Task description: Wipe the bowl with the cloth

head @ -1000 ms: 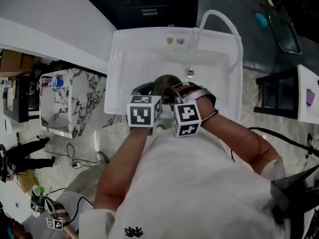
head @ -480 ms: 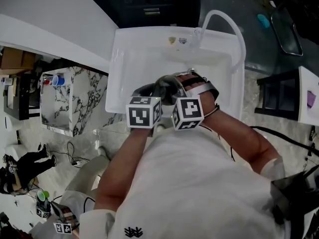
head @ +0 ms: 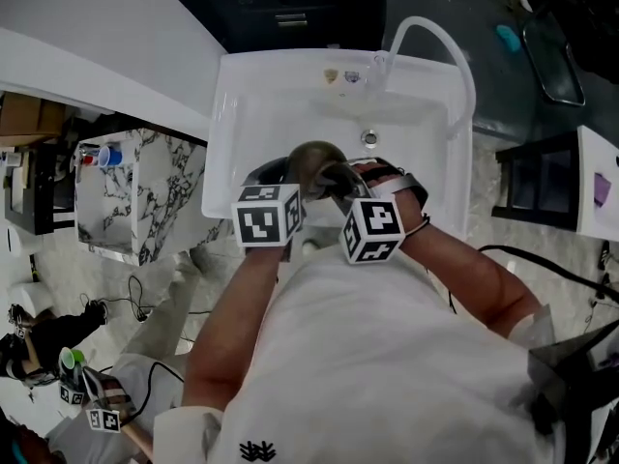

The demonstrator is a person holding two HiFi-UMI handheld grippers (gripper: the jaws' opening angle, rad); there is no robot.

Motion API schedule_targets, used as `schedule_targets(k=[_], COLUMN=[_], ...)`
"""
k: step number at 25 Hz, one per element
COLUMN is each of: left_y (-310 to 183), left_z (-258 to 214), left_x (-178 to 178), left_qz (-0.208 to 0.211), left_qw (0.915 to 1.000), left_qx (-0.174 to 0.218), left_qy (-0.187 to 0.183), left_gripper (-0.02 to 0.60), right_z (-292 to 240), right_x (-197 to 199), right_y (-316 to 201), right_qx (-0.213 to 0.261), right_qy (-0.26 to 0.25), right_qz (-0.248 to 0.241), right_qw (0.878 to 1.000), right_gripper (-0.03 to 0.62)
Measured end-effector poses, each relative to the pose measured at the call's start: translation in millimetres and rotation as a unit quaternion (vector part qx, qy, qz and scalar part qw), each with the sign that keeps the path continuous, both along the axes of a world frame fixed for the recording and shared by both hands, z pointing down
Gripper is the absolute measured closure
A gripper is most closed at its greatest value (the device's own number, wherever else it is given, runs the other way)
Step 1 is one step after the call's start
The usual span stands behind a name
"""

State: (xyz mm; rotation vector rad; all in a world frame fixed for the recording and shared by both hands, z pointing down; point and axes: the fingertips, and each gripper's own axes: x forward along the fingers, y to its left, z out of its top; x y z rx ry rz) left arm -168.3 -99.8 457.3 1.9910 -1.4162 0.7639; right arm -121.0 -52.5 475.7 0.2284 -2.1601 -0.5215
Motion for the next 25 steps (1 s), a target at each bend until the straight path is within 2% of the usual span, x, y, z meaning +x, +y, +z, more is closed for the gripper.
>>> schedule_targets(k=[4,7,11,14,17,20,23,25], left_y=[-2,-2,0,0,0,3,8,13], left_z=[-2,-6,-12,-16,-20,-28,-35,-40], left_x=[-16,-28,-39,-42,-45,-40,-24,-9], left_qz=[-0.026,-0.054,-0.085,-0.097,-0.107,-0.089,-0.059,-0.047], left_qw=[0.9993,0.9960,0.9865,0.9744,0.9545,0.9237,0.8961,0.8735], left_qx=[0.003,0.002,0.006,0.004,0.004,0.001,-0.009,-0.023], left_qy=[0.026,0.071,0.140,0.202,0.278,0.373,0.440,0.484], left_gripper=[0.561,0.561,0.561,0.561,0.561,0.561,0.561,0.561], right_z=[-20,-43,-71,-95,-113,-124,-143,-154], right_x=[-5,0,13,25,35,38,38,38], right_y=[13,13,12,5,-2,-3,3,6], right_qx=[-0.072,-0.098,-0.109,-0.123,-0.136,-0.150,-0.179,-0.192], right_qy=[-0.082,-0.132,-0.179,-0.228,-0.262,-0.280,-0.322,-0.345], right_qz=[-0.011,-0.013,-0.017,-0.010,-0.010,-0.030,-0.058,-0.071], right_qw=[0.994,0.986,0.978,0.966,0.955,0.948,0.928,0.916], right_gripper=[0.551,0.551,0.551,0.551,0.551,0.551,0.551,0.551])
